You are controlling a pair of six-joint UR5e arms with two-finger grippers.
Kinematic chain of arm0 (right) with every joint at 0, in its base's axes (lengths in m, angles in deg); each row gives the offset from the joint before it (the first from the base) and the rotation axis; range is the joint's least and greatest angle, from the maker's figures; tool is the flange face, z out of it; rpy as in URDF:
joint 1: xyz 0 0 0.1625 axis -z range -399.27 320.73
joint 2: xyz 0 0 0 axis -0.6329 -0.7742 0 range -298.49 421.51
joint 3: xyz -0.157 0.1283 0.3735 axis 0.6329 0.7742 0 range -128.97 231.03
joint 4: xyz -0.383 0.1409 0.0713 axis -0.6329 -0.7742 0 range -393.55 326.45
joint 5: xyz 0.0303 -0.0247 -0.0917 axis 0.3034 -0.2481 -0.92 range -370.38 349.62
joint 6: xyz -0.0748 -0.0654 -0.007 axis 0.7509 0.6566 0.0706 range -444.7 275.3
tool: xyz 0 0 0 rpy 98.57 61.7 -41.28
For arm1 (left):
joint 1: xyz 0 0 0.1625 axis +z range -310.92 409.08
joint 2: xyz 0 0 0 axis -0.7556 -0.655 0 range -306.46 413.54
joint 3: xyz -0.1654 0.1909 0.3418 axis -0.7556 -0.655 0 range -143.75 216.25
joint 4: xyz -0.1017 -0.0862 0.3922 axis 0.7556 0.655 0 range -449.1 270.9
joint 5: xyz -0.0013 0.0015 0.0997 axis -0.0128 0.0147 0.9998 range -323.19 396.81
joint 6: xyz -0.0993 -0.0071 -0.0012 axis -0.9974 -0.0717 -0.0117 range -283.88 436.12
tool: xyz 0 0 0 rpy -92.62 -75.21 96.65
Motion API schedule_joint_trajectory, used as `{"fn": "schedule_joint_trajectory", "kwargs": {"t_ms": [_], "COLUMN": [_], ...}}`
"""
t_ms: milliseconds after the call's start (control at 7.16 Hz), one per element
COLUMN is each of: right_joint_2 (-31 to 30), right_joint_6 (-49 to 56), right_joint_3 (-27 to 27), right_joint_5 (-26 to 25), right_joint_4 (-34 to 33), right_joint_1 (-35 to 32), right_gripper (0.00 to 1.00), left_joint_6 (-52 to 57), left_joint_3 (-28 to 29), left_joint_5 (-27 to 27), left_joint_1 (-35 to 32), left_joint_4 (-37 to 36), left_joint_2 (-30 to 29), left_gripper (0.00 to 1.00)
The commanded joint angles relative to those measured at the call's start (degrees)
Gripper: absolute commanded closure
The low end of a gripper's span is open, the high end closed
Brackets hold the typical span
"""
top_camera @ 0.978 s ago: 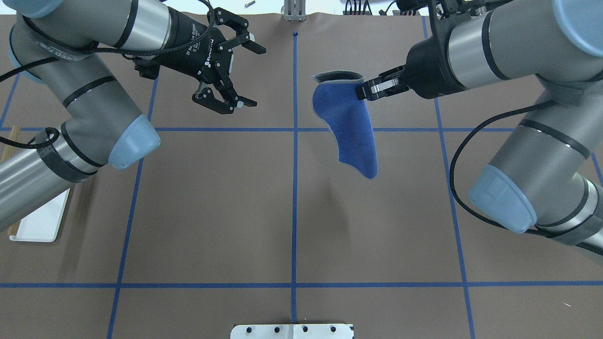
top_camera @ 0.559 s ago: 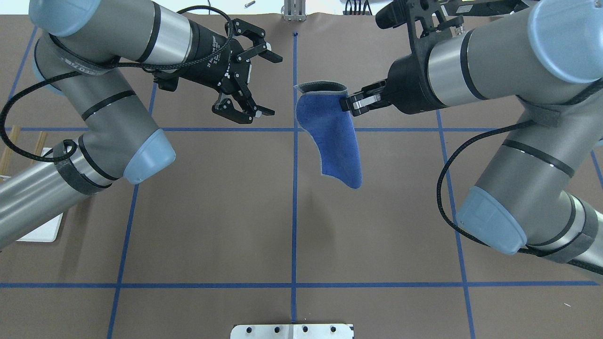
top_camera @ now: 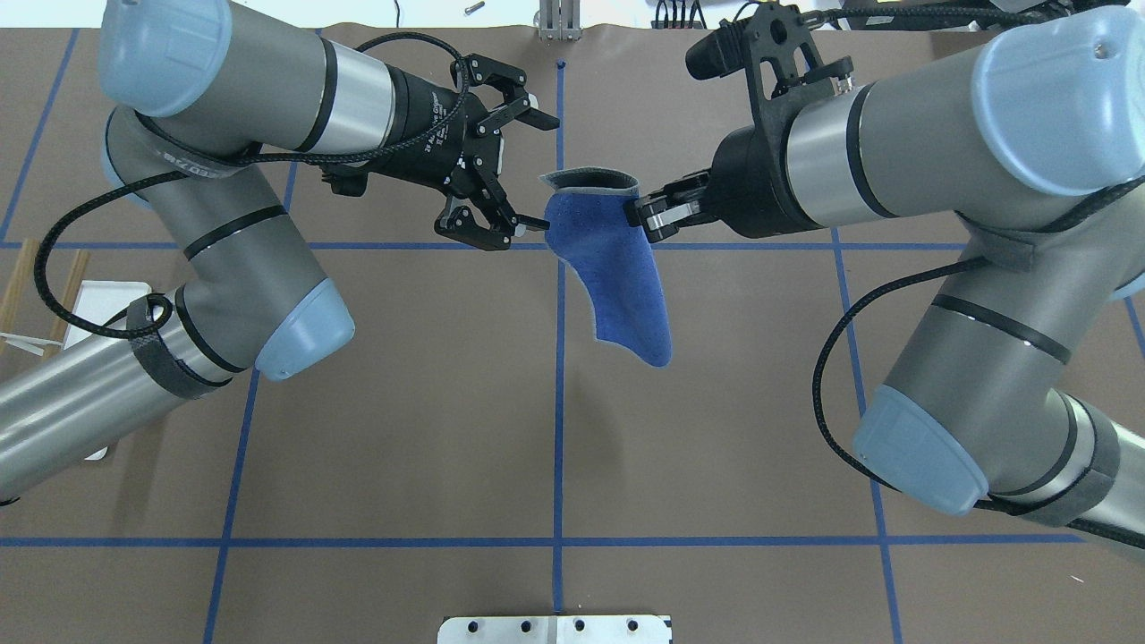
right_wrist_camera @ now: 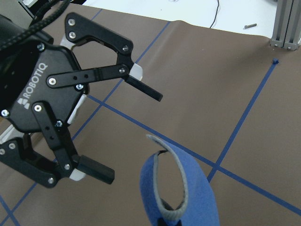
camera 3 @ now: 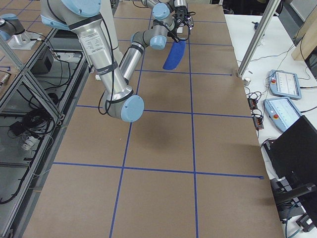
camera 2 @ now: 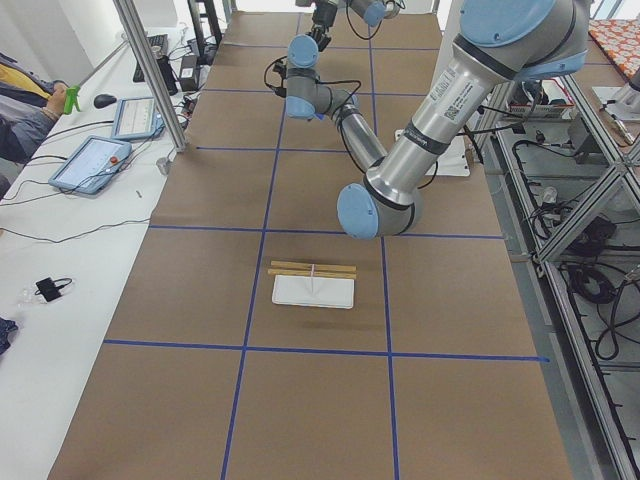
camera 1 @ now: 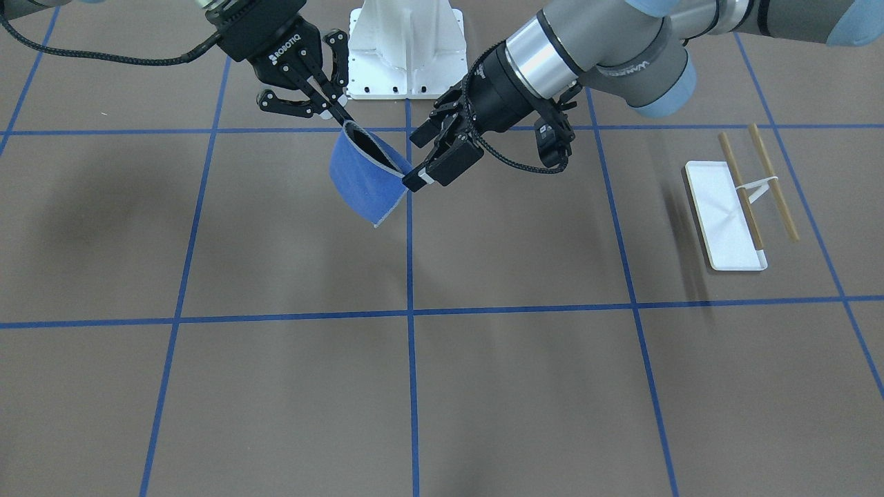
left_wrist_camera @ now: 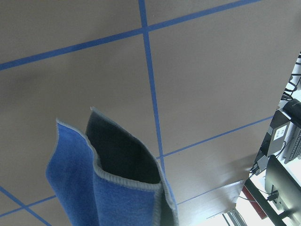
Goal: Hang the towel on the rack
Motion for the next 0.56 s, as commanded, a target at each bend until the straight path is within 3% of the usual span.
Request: {"fn": "schedule_joint_trajectory", "kwargs": {"t_ms": [0,419], "right_joint_2": [0.1,0.2], "right_joint_6": [3.0,3.9], "right_joint_3": [-0.1,-0.2], "right_joint_5": [-0.4,-0.4], "right_joint_4": [0.1,0.4], "right_joint_1": [0.4,0.9], "right_gripper": [1.0,1.0], "left_joint_6": [-0.9,-0.9], "left_joint_3": [-0.4,-0.5], "left_joint_5": [0.1,0.7], "left_joint_1": [0.6,1.3], "left_joint_4": [1.0,1.3], "left_joint_2": [0.1,0.7], "left_gripper": [0.02,0.02]}}
